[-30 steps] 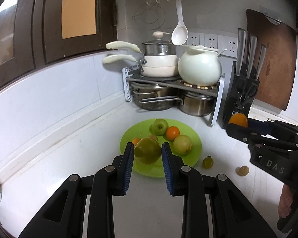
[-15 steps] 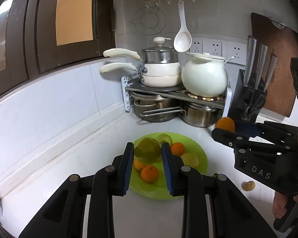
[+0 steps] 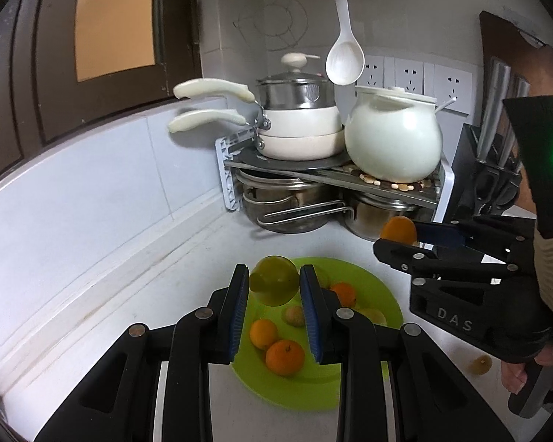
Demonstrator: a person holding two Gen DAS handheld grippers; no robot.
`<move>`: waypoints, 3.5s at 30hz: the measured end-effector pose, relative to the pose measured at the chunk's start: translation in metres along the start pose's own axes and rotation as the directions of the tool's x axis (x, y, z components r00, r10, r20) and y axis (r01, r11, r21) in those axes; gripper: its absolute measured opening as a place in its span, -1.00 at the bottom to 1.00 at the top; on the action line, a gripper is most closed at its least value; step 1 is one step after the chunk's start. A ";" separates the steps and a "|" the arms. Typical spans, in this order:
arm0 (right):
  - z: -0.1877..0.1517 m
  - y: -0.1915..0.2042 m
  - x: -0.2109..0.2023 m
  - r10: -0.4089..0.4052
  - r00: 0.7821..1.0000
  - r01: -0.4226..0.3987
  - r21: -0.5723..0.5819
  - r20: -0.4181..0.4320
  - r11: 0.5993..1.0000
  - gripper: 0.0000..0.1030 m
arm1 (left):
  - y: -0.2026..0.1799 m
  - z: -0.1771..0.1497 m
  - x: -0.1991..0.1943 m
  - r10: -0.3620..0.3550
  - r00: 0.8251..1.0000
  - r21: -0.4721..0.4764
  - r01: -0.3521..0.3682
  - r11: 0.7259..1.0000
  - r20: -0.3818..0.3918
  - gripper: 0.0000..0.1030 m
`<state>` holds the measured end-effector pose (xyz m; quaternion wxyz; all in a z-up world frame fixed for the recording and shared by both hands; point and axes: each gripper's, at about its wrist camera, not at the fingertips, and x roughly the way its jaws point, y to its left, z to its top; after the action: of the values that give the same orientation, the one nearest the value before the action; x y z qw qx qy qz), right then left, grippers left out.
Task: Organize fruits
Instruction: 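Carry the green citrus in the left tool while the right tool carries the small orange to the plate, then open the left tool on the plate while the right tool releases the small orange there, then withdraw both open tools toward the green tomato and the small brown fruit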
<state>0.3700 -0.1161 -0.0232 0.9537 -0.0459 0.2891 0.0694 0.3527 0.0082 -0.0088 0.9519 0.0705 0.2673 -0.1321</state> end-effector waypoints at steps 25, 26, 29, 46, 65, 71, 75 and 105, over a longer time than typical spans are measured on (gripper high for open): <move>0.000 -0.023 0.112 0.066 0.958 -0.046 0.078 -0.278 0.996 -0.29 | 0.015 -0.016 0.133 -0.083 0.952 -0.087 0.059 0.994 -0.293 -0.44; -0.001 -0.024 0.113 0.068 0.957 -0.047 0.080 -0.282 0.996 -0.29 | 0.014 -0.017 0.135 -0.083 0.951 -0.084 0.061 0.995 -0.299 -0.44; -0.001 -0.025 0.118 0.074 0.953 -0.051 0.086 -0.293 0.995 -0.29 | 0.013 -0.018 0.139 -0.089 0.946 -0.080 0.067 0.995 -0.311 -0.44; -0.001 -0.020 0.101 0.093 0.956 -0.074 0.078 -0.277 0.994 -0.28 | 0.016 -0.016 0.120 -0.084 0.953 -0.091 0.060 0.994 -0.292 -0.32; 0.004 -0.016 -0.007 0.076 0.992 -0.069 0.068 -0.099 0.995 -0.17 | 0.002 0.012 0.019 -0.112 0.984 -0.088 0.100 0.991 -0.136 -0.11; 0.002 -0.024 -0.047 0.034 0.998 -0.030 0.088 -0.044 0.996 0.09 | -0.010 0.019 -0.016 -0.134 0.988 -0.065 0.129 0.990 -0.076 -0.02; -0.005 -0.030 -0.071 0.014 1.000 -0.013 0.112 -0.014 0.994 0.16 | -0.021 0.019 -0.037 -0.142 0.989 -0.038 0.140 0.989 -0.047 0.08; -0.108 -0.051 -0.142 -0.163 0.986 0.167 0.189 -0.036 0.968 0.43 | -0.084 -0.038 -0.086 -0.202 0.979 0.122 0.199 0.972 0.012 0.38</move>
<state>0.2023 -0.1948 -0.0308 0.9532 0.0214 0.2991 -0.0389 0.2394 -0.0458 -0.0008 0.9309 0.0986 0.2532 -0.2442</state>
